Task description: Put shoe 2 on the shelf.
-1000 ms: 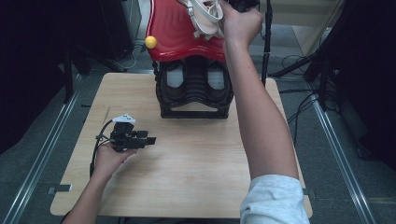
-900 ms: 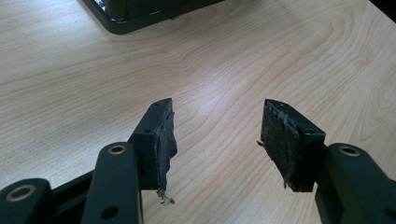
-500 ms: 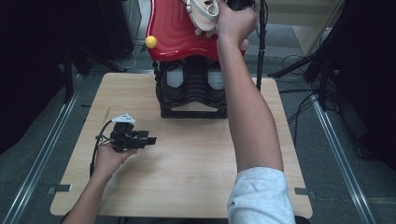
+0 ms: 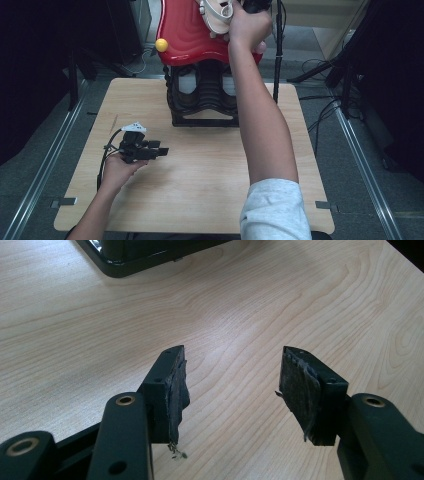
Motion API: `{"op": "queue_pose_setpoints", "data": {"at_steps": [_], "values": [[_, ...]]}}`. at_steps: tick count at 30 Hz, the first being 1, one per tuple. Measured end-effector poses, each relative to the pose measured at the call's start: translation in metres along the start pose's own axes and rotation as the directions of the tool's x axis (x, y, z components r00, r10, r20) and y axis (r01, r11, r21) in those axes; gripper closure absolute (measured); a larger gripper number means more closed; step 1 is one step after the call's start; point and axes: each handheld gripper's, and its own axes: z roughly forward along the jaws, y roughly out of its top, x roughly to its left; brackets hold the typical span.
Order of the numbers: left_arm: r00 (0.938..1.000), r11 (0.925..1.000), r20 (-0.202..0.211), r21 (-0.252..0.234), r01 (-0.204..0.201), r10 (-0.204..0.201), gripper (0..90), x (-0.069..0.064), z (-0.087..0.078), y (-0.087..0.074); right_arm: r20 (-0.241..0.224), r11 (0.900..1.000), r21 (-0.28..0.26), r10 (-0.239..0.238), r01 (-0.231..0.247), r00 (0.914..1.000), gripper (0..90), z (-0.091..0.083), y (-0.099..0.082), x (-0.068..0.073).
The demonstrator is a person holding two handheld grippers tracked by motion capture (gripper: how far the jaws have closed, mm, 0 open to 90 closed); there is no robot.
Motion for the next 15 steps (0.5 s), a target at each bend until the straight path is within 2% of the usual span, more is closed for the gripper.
{"op": "queue_pose_setpoints", "data": {"at_steps": [2, 6, 12, 15], "values": [[1.0, 1.0, -0.004, 0.001, -0.003, 0.003, 44.5, -0.001, 0.001, 0.0, 0.015, 0.9999, 0.002, -0.017, 0.017, 0.9997, 86.2, 0.002, -0.002, 0.002], [1.0, 1.0, 0.002, 0.004, -0.004, 0.004, 44.5, -0.001, 0.001, 0.0, 0.03, 0.9998, 0.016, -0.012, 0.012, 0.9995, 86.2, 0.006, -0.005, 0.005], [1.0, 1.0, 0.002, 0.0, -0.003, 0.003, 44.5, 0.0, 0.001, 0.0, 0.059, 0.9997, 0.007, -0.023, 0.023, 0.998, 86.1, 0.011, -0.01, 0.01], [1.0, 1.0, 0.0, 0.001, -0.005, 0.005, 44.5, 0.0, 0.002, 0.0, 0.068, 0.9999, 0.012, -0.011, 0.01, 0.9977, 85.9, 0.012, -0.013, 0.014]]}}
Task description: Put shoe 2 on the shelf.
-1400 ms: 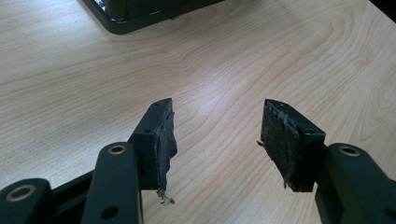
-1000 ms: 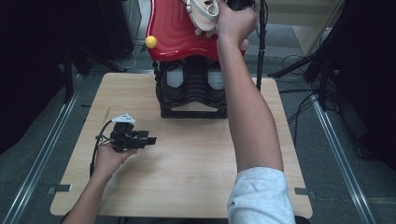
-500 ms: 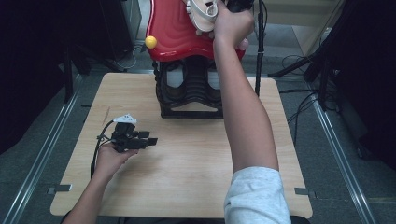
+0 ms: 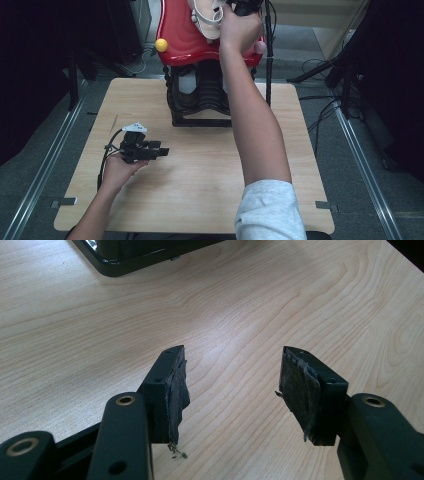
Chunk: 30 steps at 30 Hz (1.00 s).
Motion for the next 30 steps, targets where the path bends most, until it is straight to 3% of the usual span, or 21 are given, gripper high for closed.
{"op": "queue_pose_setpoints", "data": {"at_steps": [2, 7, 11, 13, 15, 23, 27, 30], "values": [[1.0, 1.0, 0.006, -0.002, 0.0, 0.0, 44.5, 0.0, 0.0, 0.0, -0.002, 0.9997, 0.017, 0.018, -0.018, 0.9998, 85.8, 0.001, -0.002, 0.002], [1.0, 1.0, 0.008, -0.001, -0.004, 0.004, 44.5, -0.001, 0.001, 0.0, 0.006, 0.9995, 0.031, -0.006, 0.005, 1.0, 84.9, 0.004, -0.006, 0.008], [1.0, 1.0, 0.008, 0.002, -0.003, 0.003, 44.5, -0.001, 0.001, 0.0, -0.013, 0.9997, -0.001, -0.026, 0.026, 0.9996, 85.1, 0.001, -0.007, 0.009], [1.0, 1.0, 0.008, 0.005, -0.004, 0.004, 44.4, -0.001, 0.001, 0.0, -0.052, 0.9993, -0.018, -0.033, 0.032, 0.9981, 86.7, -0.002, -0.005, 0.007], [1.0, 1.0, 0.003, 0.002, -0.004, 0.004, 44.5, -0.002, 0.002, 0.0, -0.059, 0.999, -0.017, -0.042, 0.041, 0.9974, 86.0, -0.006, -0.003, 0.008], [0.9999, 0.9999, 0.006, 0.011, -0.011, 0.011, 44.4, -0.003, 0.003, 0.001, -0.055, 0.9958, -0.003, -0.092, 0.092, 0.9943, 82.4, -0.017, 0.001, 0.003], [0.9998, 0.9997, 0.008, 0.016, -0.02, 0.019, 44.4, -0.003, 0.005, 0.001, -0.077, 0.9939, 0.019, -0.107, 0.108, 0.9913, 78.4, -0.021, 0.003, -0.002], [0.9996, 0.9995, 0.009, 0.019, -0.027, 0.027, 44.2, -0.003, 0.006, 0.002, -0.074, 0.9904, 0.004, -0.137, 0.138, 0.9877, 75.1, -0.027, 0.004, -0.006]]}}
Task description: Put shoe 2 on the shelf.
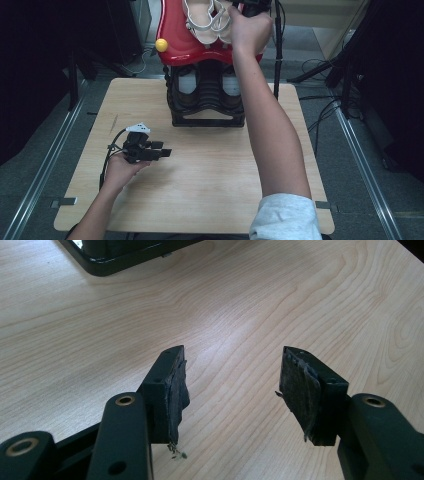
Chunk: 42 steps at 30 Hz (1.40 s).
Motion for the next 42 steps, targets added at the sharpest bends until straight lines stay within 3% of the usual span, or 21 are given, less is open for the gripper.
{"op": "queue_pose_setpoints", "data": {"at_steps": [2, 7, 12, 27, 42], "values": [[1.0, 1.0, 0.006, 0.0, -0.001, 0.001, 43.9, 0.0, 0.001, 0.0, -0.009, 1.0, -0.003, 0.004, -0.004, 0.9999, 73.5, -0.005, 0.001, -0.003], [1.0, 1.0, 0.009, 0.0, -0.001, 0.001, 43.1, -0.001, 0.002, 0.0, -0.069, 0.9982, -0.026, -0.055, 0.053, 0.9961, 66.5, -0.016, 0.002, -0.012], [0.9999, 1.0, 0.017, -0.001, -0.001, 0.001, 42.4, -0.002, 0.005, 0.001, -0.074, 0.9956, -0.011, -0.094, 0.093, 0.9929, 59.9, -0.025, -0.002, -0.021], [0.9998, 0.9999, 0.016, 0.004, -0.012, 0.012, 41.2, -0.004, 0.007, 0.001, -0.051, 0.9981, 0.006, -0.062, 0.062, 0.9968, 47.1, -0.051, -0.008, -0.065], [0.9996, 0.9996, 0.009, 0.004, -0.026, 0.026, 40.7, -0.004, 0.006, 0.001, 0.007, 0.9998, 0.012, -0.013, 0.013, 0.9999, 46.7, -0.074, -0.03, -0.117]]}}
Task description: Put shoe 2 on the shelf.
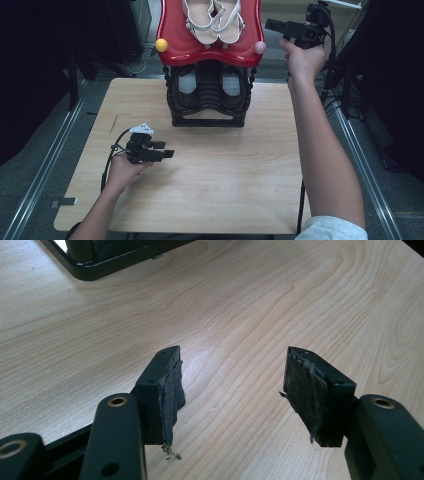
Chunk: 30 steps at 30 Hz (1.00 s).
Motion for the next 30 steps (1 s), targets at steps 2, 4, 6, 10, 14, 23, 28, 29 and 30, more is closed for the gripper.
{"op": "queue_pose_setpoints", "data": {"at_steps": [2, 4, 6, 10, 14, 23, 28, 29, 30], "values": [[1.0, 1.0, -0.004, -0.003, -0.003, 0.003, 40.6, -0.001, 0.0, 0.0, 0.015, 0.9999, 0.014, -0.004, 0.004, 0.9999, 46.7, -0.002, -0.004, -0.007], [1.0, 1.0, -0.004, -0.008, -0.003, 0.003, 40.5, -0.001, 0.0, 0.0, 0.032, 0.9997, 0.023, -0.003, 0.002, 0.9995, 46.7, -0.006, -0.008, -0.016], [1.0, 1.0, -0.003, -0.009, -0.003, 0.003, 40.4, -0.001, 0.0, 0.0, 0.037, 0.9997, 0.023, 0.009, -0.01, 0.9993, 46.7, -0.01, -0.012, -0.025], [1.0, 0.9999, 0.007, -0.014, 0.008, -0.007, 40.2, 0.0, 0.0, 0.0, 0.047, 0.9992, 0.028, 0.028, -0.029, 0.9985, 46.7, -0.018, -0.023, -0.041], [1.0, 0.9999, 0.007, -0.016, -0.003, 0.003, 40.1, -0.001, 0.0, 0.0, 0.046, 0.9984, 0.041, 0.037, -0.039, 0.9982, 45.8, -0.024, -0.038, -0.052], [0.9998, 0.9994, 0.01, -0.031, 0.014, -0.014, 38.4, -0.002, 0.001, 0.001, 0.023, 0.9943, 0.095, 0.048, -0.05, 0.9986, 45.5, -0.024, -0.079, -0.066], [0.9999, 0.9994, 0.014, -0.033, 0.01, -0.01, 38.4, -0.003, 0.0, 0.001, -0.025, 0.9894, 0.133, 0.063, -0.059, 0.9977, 44.0, -0.017, -0.108, -0.065], [0.9998, 0.9994, 0.013, -0.033, 0.015, -0.014, 38.1, -0.004, 0.001, 0.001, -0.034, 0.9877, 0.144, 0.067, -0.061, 0.9972, 44.0, -0.016, -0.115, -0.065], [0.9998, 0.9994, 0.012, -0.032, 0.016, -0.016, 37.9, -0.004, 0.001, 0.001, -0.044, 0.9863, 0.152, 0.071, -0.064, 0.9965, 44.0, -0.014, -0.121, -0.065]]}}
